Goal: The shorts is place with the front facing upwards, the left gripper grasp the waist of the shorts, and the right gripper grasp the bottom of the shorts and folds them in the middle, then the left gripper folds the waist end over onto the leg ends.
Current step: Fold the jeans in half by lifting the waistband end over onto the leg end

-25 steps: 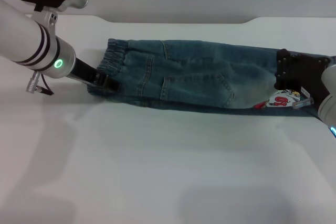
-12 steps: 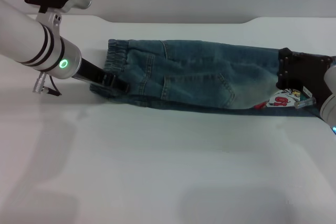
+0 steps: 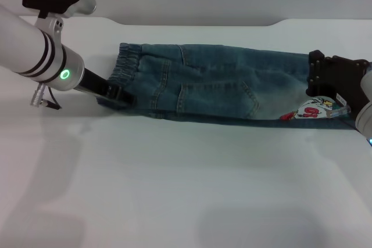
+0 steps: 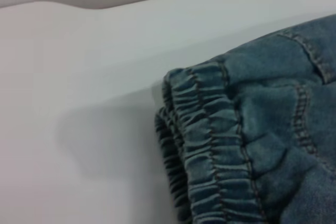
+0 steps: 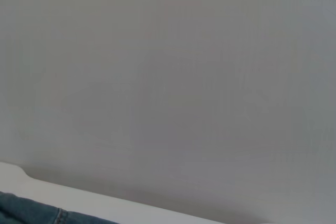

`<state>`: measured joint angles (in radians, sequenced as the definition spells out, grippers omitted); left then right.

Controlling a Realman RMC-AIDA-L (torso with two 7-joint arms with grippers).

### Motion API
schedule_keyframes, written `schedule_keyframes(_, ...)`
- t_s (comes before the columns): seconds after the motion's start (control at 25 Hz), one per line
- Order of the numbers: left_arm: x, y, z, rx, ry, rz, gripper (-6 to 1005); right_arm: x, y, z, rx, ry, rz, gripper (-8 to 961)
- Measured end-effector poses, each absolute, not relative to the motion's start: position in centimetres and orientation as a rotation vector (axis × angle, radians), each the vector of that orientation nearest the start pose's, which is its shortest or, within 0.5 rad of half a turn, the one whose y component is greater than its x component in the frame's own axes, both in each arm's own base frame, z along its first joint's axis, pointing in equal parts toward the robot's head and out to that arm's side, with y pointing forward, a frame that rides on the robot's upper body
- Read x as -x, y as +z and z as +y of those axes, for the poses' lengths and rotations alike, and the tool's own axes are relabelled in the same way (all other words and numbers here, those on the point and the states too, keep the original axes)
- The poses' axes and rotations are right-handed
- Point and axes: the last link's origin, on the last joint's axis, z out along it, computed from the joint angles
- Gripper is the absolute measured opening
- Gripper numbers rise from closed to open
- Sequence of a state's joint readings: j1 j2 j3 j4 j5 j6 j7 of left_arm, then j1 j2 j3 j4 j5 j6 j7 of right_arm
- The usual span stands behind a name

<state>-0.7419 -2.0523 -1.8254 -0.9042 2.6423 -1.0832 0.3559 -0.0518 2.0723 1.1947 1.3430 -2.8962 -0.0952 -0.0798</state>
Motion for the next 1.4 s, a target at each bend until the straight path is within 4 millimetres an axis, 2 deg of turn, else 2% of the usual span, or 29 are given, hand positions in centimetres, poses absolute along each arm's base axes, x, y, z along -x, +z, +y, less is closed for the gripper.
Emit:
schedule_keyframes(0.4, 22.7, -2.1, 42.0, 2.201, 0.28, -1.21, 735, -23.7, -1.8, 30.7, 1.848, 0.445, 0.631, -2)
schedule_keyframes(0.64, 22.3, -1.0, 41.6, 2.186, 0.212, -1.154, 723, -23.7, -1.5, 30.2, 1.84, 0.442, 0.629, -2)
schedule_keyframes(0.8, 22.2, -0.9, 41.4, 2.187, 0.209, -1.156, 586, -23.7, -1.6, 30.2, 1.841, 0.442, 0.63, -1)
schedule_keyframes(0.92, 22.1, -0.8, 41.1, 2.194, 0.216, -1.158, 536, -23.7, -1.7, 30.2, 1.846, 0.437, 0.632, -1)
schedule_keyframes(1.04, 22.0, -0.5, 40.7, 2.189, 0.203, -1.155, 509, -23.7, -2.2, 30.5, 1.862, 0.429, 0.636, -1)
schedule_keyframes(1.4, 20.7, 1.0, 39.6, 2.172, 0.143, -1.124, 462, -23.7, -5.4, 32.2, 1.962, 0.395, 0.649, -1)
